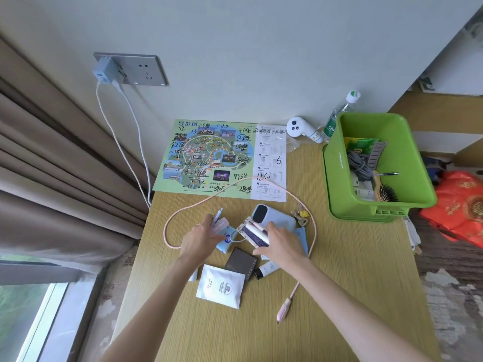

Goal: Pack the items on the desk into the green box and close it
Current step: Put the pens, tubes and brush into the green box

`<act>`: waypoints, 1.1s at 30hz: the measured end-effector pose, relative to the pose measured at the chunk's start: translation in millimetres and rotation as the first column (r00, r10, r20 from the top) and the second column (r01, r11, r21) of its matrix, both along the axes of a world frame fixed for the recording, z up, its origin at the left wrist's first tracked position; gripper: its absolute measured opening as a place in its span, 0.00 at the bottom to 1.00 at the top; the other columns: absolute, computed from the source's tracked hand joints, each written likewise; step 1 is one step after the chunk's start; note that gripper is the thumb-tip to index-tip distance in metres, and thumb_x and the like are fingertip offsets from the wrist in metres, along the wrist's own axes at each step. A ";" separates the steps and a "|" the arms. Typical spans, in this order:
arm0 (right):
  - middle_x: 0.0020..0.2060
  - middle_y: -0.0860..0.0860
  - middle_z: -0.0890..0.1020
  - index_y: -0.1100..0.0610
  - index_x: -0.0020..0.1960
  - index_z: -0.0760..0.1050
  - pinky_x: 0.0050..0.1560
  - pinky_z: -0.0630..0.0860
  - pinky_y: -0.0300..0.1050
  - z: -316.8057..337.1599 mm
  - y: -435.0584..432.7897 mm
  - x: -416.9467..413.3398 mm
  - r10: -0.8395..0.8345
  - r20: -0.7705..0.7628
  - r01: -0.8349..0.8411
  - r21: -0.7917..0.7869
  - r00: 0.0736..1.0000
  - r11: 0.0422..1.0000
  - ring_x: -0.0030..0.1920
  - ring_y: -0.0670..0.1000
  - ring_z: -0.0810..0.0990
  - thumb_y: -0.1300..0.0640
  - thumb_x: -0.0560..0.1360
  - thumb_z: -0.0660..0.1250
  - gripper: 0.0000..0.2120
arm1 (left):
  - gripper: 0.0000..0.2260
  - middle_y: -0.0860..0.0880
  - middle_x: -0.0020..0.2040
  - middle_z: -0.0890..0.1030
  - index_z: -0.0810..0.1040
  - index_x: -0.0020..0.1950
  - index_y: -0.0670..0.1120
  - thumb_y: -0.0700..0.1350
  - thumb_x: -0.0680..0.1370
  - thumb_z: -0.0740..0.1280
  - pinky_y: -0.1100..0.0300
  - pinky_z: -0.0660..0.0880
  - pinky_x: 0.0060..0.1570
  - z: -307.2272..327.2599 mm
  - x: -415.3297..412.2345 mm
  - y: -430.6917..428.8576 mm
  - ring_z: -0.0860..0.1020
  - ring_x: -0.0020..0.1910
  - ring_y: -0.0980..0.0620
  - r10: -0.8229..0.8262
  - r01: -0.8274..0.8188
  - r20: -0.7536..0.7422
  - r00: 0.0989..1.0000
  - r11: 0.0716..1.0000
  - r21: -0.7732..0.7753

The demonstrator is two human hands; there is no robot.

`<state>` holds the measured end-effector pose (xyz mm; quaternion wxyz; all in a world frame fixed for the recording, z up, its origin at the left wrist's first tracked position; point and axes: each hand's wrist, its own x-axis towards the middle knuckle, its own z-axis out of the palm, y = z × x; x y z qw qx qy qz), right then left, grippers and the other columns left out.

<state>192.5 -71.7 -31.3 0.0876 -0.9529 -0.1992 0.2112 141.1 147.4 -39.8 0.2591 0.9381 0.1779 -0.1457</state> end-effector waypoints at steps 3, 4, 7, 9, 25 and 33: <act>0.42 0.52 0.81 0.59 0.50 0.70 0.31 0.68 0.42 -5.4 3.3 -9.7 0.002 0.041 0.001 -0.080 0.999 0.997 0.36 0.51 0.79 0.38 0.68 0.73 0.26 | 0.21 0.45 0.49 0.81 0.66 0.61 0.47 0.51 0.75 0.71 0.56 0.70 0.32 -0.7 0.0 -3.6 0.78 0.40 0.44 0.045 -0.046 -0.023 0.999 0.998 -0.039; 0.43 0.52 0.81 0.59 0.50 0.72 0.32 0.68 0.41 -6.5 3.4 -11.5 -0.005 0.048 0.009 -0.086 0.999 0.996 0.37 0.51 0.80 0.41 0.70 0.73 0.23 | 0.22 0.45 0.49 0.80 0.66 0.63 0.46 0.51 0.75 0.71 0.56 0.70 0.34 -0.5 0.3 -3.9 0.78 0.41 0.44 0.053 -0.055 -0.035 0.998 0.998 -0.043; 0.44 0.53 0.82 0.58 0.49 0.75 0.32 0.69 0.42 -4.3 1.6 -10.0 -0.012 0.020 0.013 -0.057 1.000 0.998 0.38 0.52 0.80 0.48 0.72 0.72 0.15 | 0.20 0.46 0.49 0.80 0.67 0.61 0.46 0.51 0.76 0.70 0.56 0.71 0.33 1.8 0.5 -6.0 0.78 0.42 0.44 0.062 -0.065 -0.057 0.996 0.996 -0.054; 0.40 0.52 0.80 0.56 0.46 0.74 0.29 0.68 0.41 2.8 -4.1 -4.0 -0.004 -0.046 0.004 -0.018 0.999 1.000 0.35 0.52 0.78 0.48 0.70 0.72 0.14 | 0.17 0.47 0.47 0.80 0.68 0.58 0.45 0.51 0.76 0.69 0.57 0.68 0.29 5.2 2.3 -8.4 0.78 0.39 0.46 0.065 -0.069 -0.050 0.997 0.995 -0.072; 0.25 0.47 0.73 0.53 0.32 0.69 0.23 0.63 0.39 134.8 -126.7 132.7 -0.502 -0.091 0.481 0.472 0.860 0.739 0.21 0.45 0.71 0.36 0.63 0.73 0.23 | 0.21 0.47 0.36 0.73 0.69 0.48 0.44 0.63 0.77 0.62 0.48 0.75 0.37 111.4 134.8 -124.6 0.71 0.34 0.48 0.124 0.002 0.223 0.967 0.871 -0.490; 0.27 0.48 0.73 0.56 0.35 0.69 0.22 0.62 0.38 111.6 -177.5 191.5 -0.652 -0.057 0.642 0.259 0.756 0.722 0.21 0.47 0.71 0.41 0.67 0.75 0.21 | 0.15 0.51 0.34 0.64 0.63 0.44 0.47 0.58 0.81 0.58 0.59 0.64 0.31 128.6 181.1 -175.2 0.63 0.31 0.53 0.191 -0.024 0.155 0.969 0.699 -0.715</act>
